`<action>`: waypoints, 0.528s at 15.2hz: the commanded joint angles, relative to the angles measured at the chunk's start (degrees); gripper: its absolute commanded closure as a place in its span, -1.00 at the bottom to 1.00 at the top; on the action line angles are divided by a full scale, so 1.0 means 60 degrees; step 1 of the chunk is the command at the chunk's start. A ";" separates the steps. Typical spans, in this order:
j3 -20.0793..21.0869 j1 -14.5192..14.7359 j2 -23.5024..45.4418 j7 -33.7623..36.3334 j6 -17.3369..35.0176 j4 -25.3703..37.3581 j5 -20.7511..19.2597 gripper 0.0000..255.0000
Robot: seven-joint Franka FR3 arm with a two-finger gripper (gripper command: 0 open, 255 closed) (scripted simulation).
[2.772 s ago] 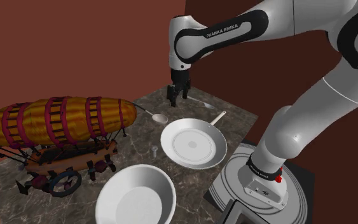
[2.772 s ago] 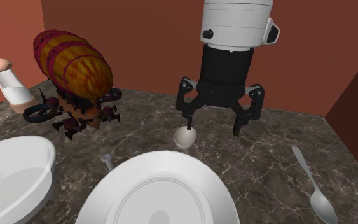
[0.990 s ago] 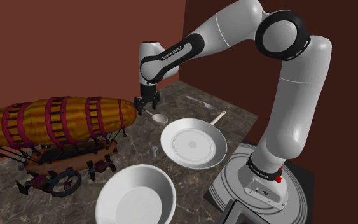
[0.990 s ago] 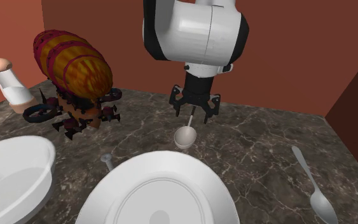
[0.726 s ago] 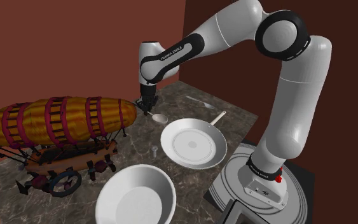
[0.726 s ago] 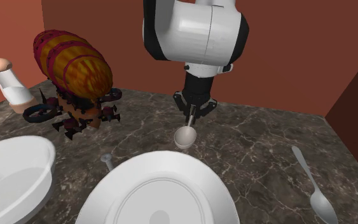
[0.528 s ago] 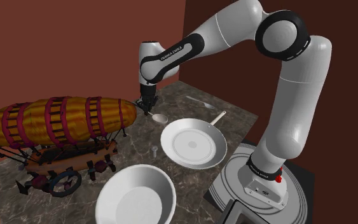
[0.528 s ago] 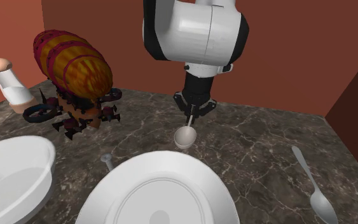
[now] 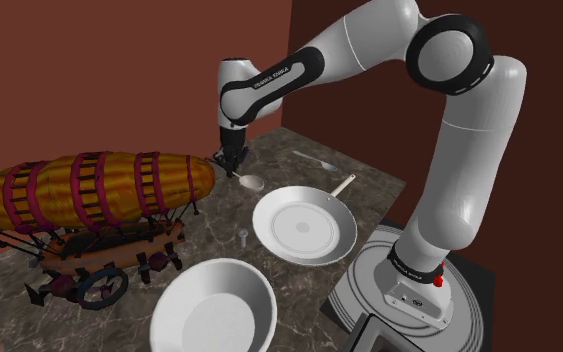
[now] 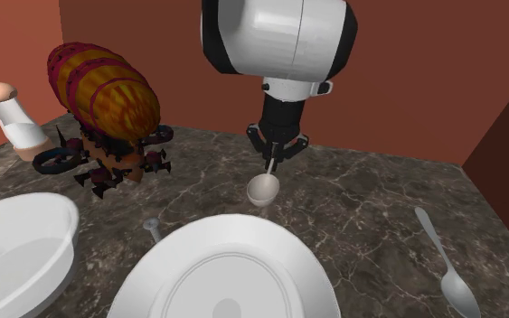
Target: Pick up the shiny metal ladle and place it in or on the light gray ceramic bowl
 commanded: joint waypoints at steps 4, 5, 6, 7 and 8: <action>0.0003 -0.0023 -0.0299 0.0018 -0.0578 0.0280 0.0027 1.00; 0.0004 -0.0026 -0.0355 0.0024 -0.0695 0.0341 0.0031 1.00; 0.0004 -0.0029 -0.0409 0.0030 -0.0812 0.0405 0.0036 1.00; 0.0005 -0.0032 -0.0462 0.0036 -0.0929 0.0470 0.0039 1.00; 0.0005 -0.0035 -0.0512 0.0043 -0.1046 0.0538 0.0043 1.00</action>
